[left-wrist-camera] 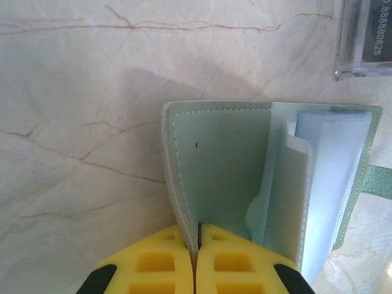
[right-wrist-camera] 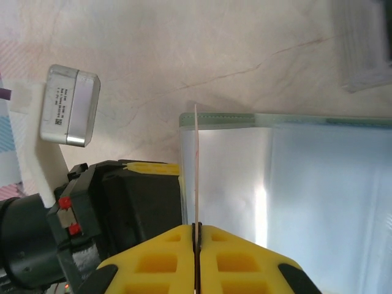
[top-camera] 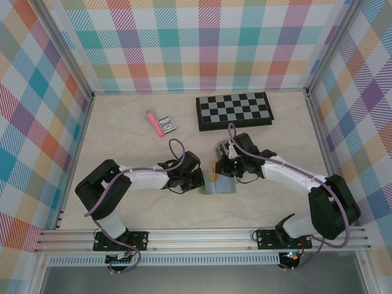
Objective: Put the credit cards into the card holder
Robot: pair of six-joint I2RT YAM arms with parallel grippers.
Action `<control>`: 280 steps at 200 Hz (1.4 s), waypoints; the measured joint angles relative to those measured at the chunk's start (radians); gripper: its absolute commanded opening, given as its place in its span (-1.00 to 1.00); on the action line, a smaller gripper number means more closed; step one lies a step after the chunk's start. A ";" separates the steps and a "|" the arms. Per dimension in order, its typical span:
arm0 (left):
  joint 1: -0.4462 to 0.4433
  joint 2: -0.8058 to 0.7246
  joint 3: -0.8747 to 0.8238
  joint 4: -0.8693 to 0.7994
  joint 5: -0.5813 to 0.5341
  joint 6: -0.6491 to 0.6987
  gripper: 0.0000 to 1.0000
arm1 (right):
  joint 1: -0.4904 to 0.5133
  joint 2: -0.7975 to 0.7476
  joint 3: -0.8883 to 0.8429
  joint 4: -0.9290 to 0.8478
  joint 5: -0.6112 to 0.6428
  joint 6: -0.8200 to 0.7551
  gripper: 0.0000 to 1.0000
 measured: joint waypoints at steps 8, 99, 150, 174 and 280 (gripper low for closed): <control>0.000 0.004 0.000 0.009 0.000 -0.001 -1.00 | 0.000 -0.028 0.002 -0.039 0.045 -0.014 -0.84; 0.000 0.013 -0.005 0.044 0.002 -0.003 -1.00 | -0.002 -0.033 0.019 -0.243 0.291 -0.122 -0.85; 0.000 0.014 -0.005 0.044 0.003 0.000 -1.00 | -0.001 0.014 0.000 -0.232 0.296 -0.127 -0.87; 0.000 0.014 -0.005 0.044 0.003 0.000 -1.00 | -0.001 0.029 0.000 -0.224 0.303 -0.133 -0.87; 0.000 0.021 0.001 0.043 0.005 0.000 -1.00 | 0.026 0.091 0.000 -0.054 0.152 -0.090 -0.87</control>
